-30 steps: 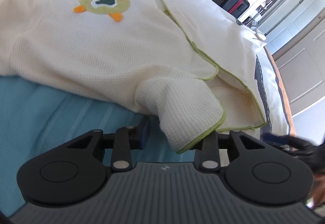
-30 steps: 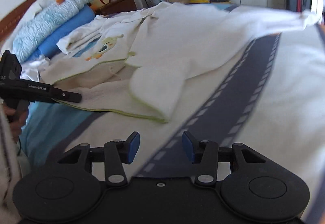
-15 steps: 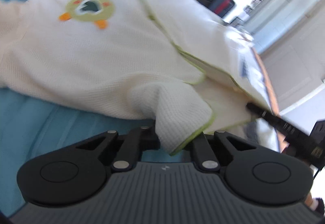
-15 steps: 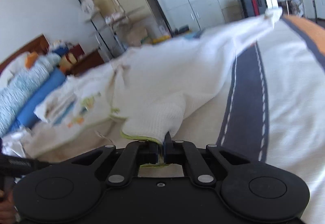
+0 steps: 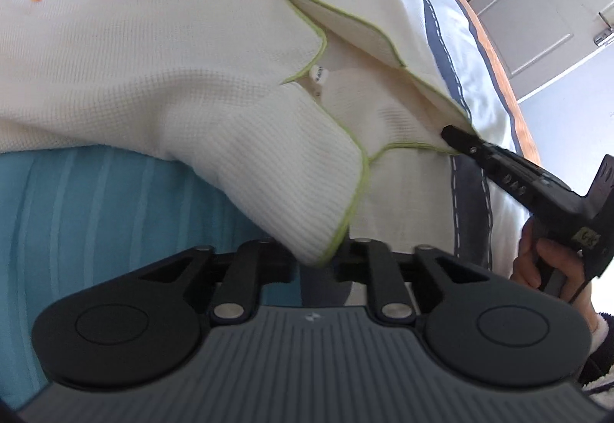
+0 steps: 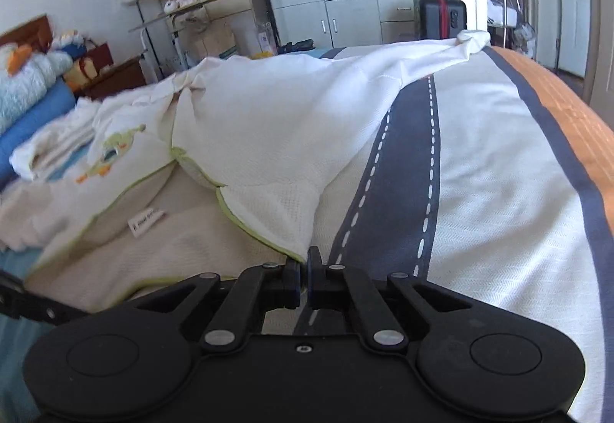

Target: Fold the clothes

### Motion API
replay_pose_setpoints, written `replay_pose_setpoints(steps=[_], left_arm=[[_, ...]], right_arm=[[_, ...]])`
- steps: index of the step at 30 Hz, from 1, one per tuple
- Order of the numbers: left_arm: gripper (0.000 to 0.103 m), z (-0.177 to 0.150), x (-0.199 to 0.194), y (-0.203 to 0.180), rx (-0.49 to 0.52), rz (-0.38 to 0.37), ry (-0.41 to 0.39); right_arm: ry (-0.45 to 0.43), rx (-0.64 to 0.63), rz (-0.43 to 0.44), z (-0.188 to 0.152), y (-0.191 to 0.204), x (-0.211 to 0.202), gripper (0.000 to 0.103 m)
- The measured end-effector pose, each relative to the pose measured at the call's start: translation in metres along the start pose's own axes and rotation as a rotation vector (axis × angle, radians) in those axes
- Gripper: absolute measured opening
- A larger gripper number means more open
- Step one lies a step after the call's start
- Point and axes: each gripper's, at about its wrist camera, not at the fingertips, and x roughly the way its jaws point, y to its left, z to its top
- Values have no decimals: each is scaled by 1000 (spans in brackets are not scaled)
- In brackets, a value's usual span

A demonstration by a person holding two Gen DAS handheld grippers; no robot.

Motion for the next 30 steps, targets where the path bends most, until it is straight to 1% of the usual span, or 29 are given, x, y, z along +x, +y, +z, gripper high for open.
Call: replay_pose_setpoints(steps=[1,2,3,4,5,6,7,8,10,11,12,15,16,17,18,19,20,22,24,26,28,30], left_arm=[[41,-2,-1,0,0,-16,-2],[43,-3,-2,0,-5,-26,-7],[43,-5,-5,2,-22,-19,-16],[43,-7,-9,4,-32,-6,-29],[45,-9,-14,3,-28,24,-47],[50,-11,-20,3,-24,53,-66],[52,-13,-25,2,-16,83,-80],[54,-14,-29,-1,0,112,-84],[54,-16,-39,-6,31,167,-94],[54,-18,-48,-9,39,179,-110],[55,-21,-58,-11,46,178,-130],[62,-20,-95,-17,66,150,-206],[65,-17,-109,-16,74,150,-247],[76,-15,-121,-15,84,151,-289],[89,-12,-130,-11,98,158,-337],[91,-9,-137,-5,111,169,-379],[91,-4,-140,3,112,197,-394],[89,13,-144,22,77,266,-368],[89,37,-155,39,69,279,-371],[89,61,-170,53,73,285,-385],[89,87,-183,62,79,314,-404],[89,110,-193,66,101,373,-417]], right_arm=[[16,-4,-5,-3,1,4,3],[17,0,-13,-5,2,6,3],[6,13,-22,-6,3,5,3],[-5,25,-32,-7,4,3,3],[-10,31,-41,-8,5,2,4],[-11,37,-43,-9,6,-1,6],[-9,56,-32,-10,5,-5,12],[0,84,-15,-10,2,-8,15],[35,151,29,-7,-8,-17,27],[37,190,54,-6,-15,-23,32],[38,228,78,-4,-21,-30,39],[1,295,129,14,-35,-55,41],[-15,292,139,23,-36,-62,41],[-37,274,147,32,-35,-69,43],[-61,249,147,39,-31,-75,48],[-82,229,140,43,-27,-77,50],[-91,210,132,47,-21,-76,50],[-66,135,129,60,-5,-68,50],[-53,53,141,84,9,-62,50],[-28,13,145,122,18,-57,50],[2,-16,109,171,23,-53,50],[1,-51,43,226,24,-53,50]])
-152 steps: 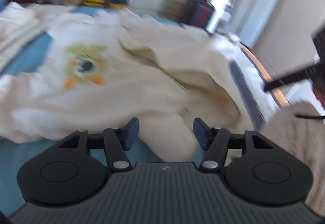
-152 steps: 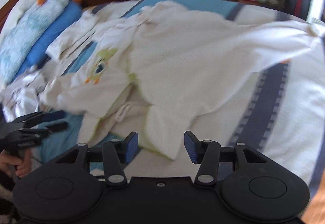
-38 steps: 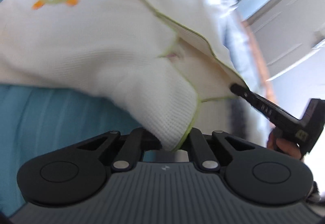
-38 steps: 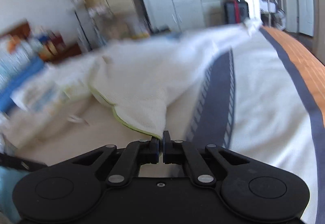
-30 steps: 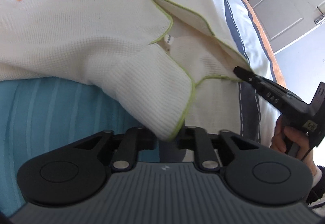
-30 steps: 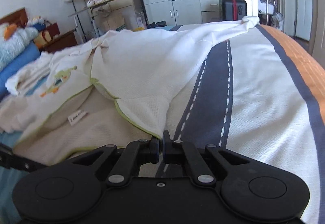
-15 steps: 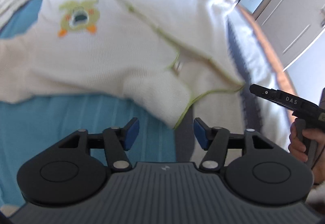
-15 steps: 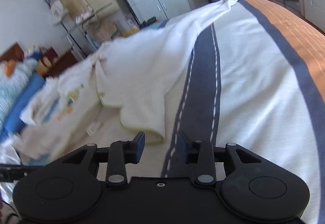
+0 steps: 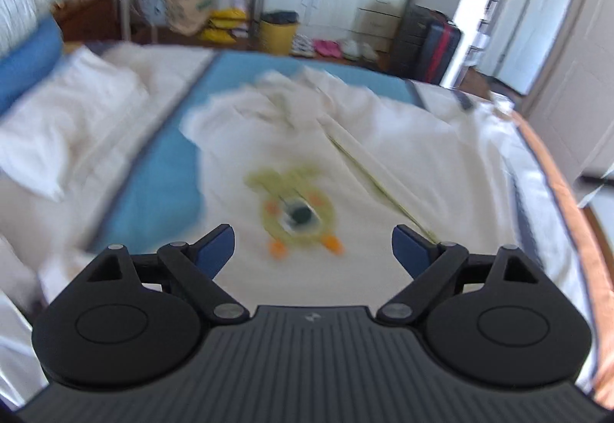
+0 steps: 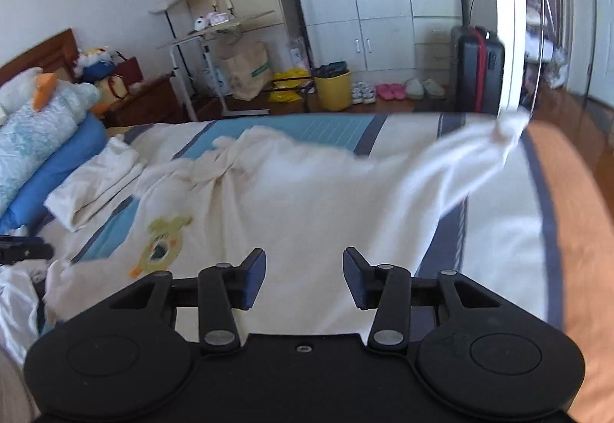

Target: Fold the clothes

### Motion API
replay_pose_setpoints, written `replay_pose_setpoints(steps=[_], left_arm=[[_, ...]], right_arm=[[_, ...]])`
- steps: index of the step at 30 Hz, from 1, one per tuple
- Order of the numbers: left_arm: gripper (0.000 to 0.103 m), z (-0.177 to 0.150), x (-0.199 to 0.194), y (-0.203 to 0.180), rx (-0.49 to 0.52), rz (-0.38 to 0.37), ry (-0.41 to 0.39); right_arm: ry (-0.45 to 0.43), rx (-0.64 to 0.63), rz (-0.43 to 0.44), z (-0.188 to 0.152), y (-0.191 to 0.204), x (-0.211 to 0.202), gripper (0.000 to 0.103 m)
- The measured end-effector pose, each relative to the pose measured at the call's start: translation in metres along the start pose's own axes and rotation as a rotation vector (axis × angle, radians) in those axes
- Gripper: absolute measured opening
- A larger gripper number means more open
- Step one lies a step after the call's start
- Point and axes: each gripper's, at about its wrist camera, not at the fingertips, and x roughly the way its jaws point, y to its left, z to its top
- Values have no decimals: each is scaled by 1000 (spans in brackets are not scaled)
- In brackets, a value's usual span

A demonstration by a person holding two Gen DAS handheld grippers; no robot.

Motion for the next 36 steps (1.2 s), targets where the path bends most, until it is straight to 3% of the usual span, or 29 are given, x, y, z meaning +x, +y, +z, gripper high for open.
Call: replay_pose_setpoints(steps=[3,6,8,12,15,17,20,24,28,33,36], left_arm=[[90,31,6,12,40,24,-24],[90,56,16,31,13,11,-40],[90,68,19,49,7,47,-73],[90,83,21,94,-83,49,-154],[90,85,47,122,-197,-19,-128],[89,82,72,131,-240,-10,-92],[89,73,111,139,-270,3,-27],[88,69,147,166,-307,-25,6],[88,69,177,202,-382,-49,26],[88,38,221,228,-557,-228,62],[88,28,246,235,-588,-272,88]], right_arm=[[27,-27,-45,91,-6,-2,50],[-3,77,-68,175,-5,-12,50],[-22,151,-40,224,4,-21,50],[-2,121,37,295,56,-26,50],[18,74,42,321,95,-1,57],[74,49,90,321,117,37,64],[165,-19,110,297,142,112,66],[258,-1,162,241,146,216,65],[310,11,164,206,144,291,65],[346,19,225,200,133,353,65],[395,36,245,196,131,393,65]])
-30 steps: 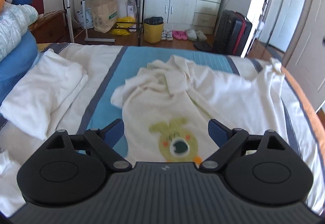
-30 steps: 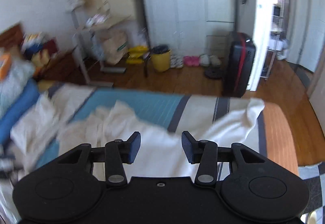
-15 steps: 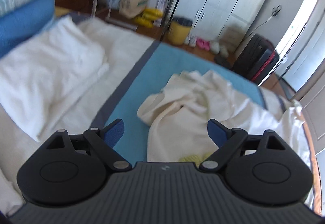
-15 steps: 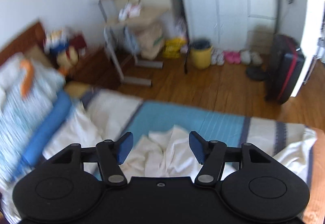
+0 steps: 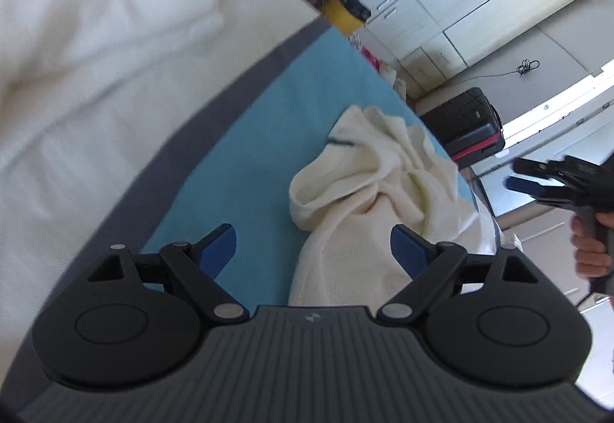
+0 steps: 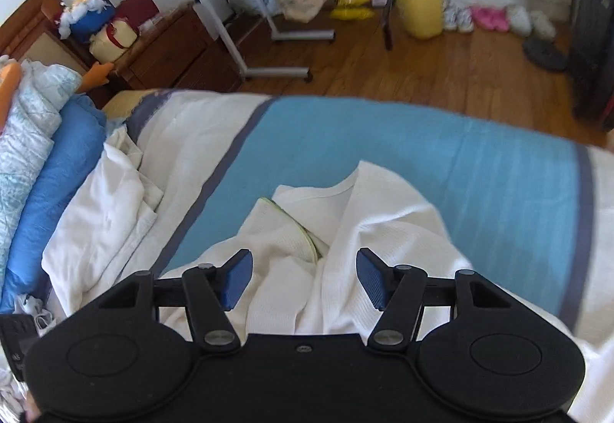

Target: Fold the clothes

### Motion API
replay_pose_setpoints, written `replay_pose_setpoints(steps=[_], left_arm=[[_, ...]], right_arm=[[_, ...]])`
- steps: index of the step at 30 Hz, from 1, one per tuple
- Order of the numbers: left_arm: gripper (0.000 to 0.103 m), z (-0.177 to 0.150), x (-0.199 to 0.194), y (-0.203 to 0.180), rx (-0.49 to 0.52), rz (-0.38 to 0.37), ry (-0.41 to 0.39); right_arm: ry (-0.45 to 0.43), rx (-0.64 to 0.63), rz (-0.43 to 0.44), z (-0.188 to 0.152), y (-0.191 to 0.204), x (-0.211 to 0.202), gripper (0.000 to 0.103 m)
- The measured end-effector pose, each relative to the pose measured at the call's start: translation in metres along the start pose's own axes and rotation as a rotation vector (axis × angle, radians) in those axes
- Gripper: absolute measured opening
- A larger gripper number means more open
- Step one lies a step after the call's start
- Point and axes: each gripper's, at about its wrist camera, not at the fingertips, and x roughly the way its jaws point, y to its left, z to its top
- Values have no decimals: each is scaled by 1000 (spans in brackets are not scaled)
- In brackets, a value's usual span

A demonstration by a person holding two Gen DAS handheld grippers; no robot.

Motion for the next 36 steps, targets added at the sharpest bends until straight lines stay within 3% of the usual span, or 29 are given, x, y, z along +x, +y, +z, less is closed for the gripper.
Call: replay_pose_setpoints(steps=[7,11,12,13,14,15,16,17,20,23,28,36], left_arm=[[88,-2,15,3,131,57,2],[88,4,26,-1,172,49,-37],[88,6,28,-5,179,61,-62],[88,9,30,-8,186,72,-86],[80,12,33,-12,201,81,-111],[50,15,35,-17,236,82,-130],[30,16,38,-22,272,86,-139],[3,17,38,-26,294,100,-152],[2,19,35,-41,354,144,-213],[2,24,25,-60,407,190,-298],[2,58,15,-94,497,264,-393],[2,123,-21,-113,468,348,-617]], right_arm=[[62,37,-195,8,-9,75,66],[132,-44,-147,1,-4,94,66],[140,-83,-141,-2,0,95,64],[131,-122,-162,-4,4,94,47],[118,-155,-190,-5,7,92,28],[97,-159,-214,-5,7,88,5],[67,-136,-236,-3,5,82,4],[22,-118,-258,-1,2,74,4],[-141,-132,-339,6,-2,38,4],[-250,-142,-378,12,-8,0,4],[-375,-96,-420,18,-24,-45,4],[-498,9,-400,27,-52,-56,3]])
